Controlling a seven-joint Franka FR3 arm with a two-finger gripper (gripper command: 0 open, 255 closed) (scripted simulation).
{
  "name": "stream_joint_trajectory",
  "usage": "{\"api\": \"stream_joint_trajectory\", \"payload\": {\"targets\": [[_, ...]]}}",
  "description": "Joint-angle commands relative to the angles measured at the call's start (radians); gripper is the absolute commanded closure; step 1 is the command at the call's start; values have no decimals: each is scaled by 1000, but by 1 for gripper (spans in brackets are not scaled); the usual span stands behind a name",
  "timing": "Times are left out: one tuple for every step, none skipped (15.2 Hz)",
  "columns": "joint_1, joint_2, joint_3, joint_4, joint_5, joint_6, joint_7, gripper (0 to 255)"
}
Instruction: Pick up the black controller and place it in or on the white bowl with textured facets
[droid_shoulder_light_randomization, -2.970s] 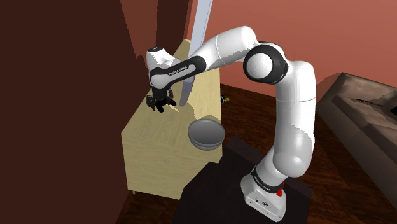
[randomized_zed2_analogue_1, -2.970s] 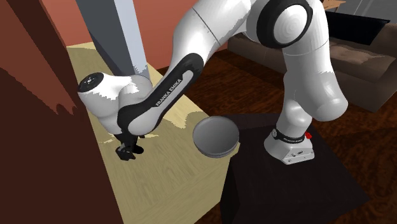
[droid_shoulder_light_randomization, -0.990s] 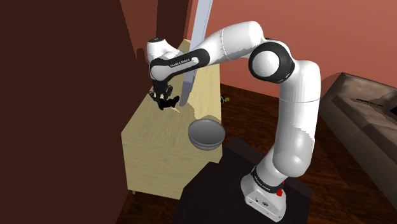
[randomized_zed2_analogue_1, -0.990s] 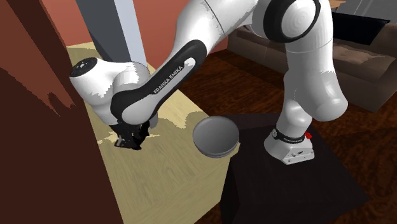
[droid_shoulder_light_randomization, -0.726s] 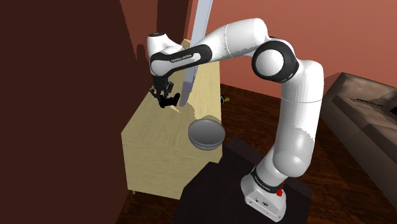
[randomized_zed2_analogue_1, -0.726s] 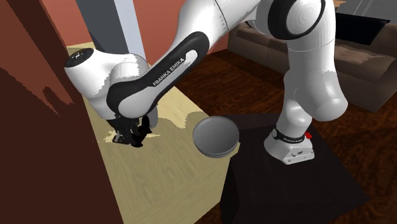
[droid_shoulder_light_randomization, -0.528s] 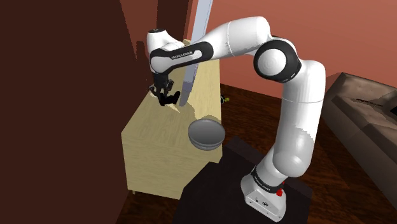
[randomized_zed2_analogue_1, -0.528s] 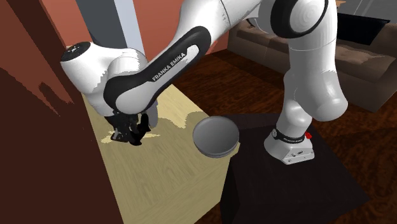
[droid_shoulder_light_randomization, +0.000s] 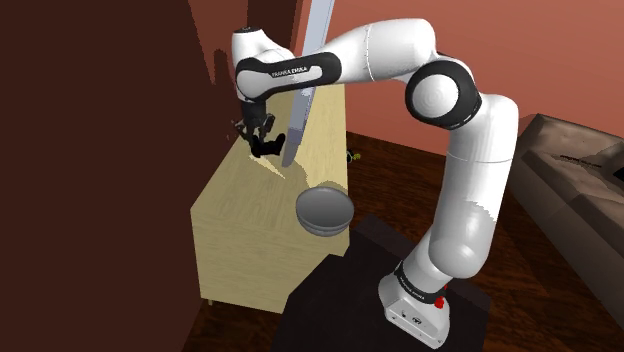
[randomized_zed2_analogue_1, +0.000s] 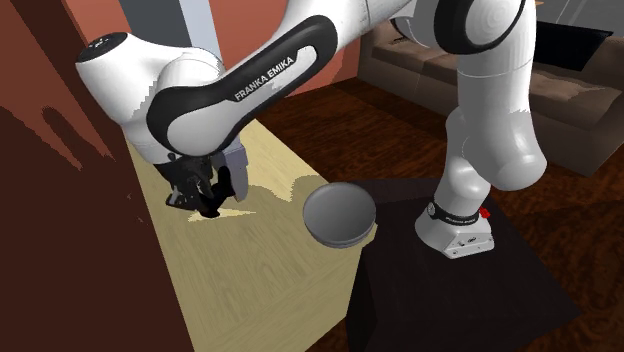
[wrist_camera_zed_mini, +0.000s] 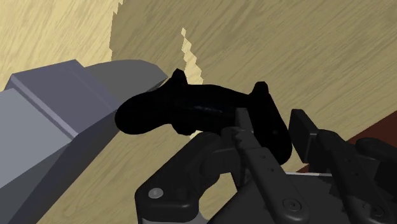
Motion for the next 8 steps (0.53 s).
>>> {"api": "stream_joint_trajectory", "payload": {"targets": [[0,-11,1,14,3,-25,-4,255],[1,-14,2,22,4,-36,-6,255],[1,-18,2,31,5,-48,-8,255],[1,-21,3,40,7,-60,-10,255],[1,-24,3,49,8,-72,-12,255],[1,-27,3,58,9,-84,-13,255],[1,-28,3,59,9,-86,-14,255],[-1,-71,6,-4,14,-66,-9,255]]}}
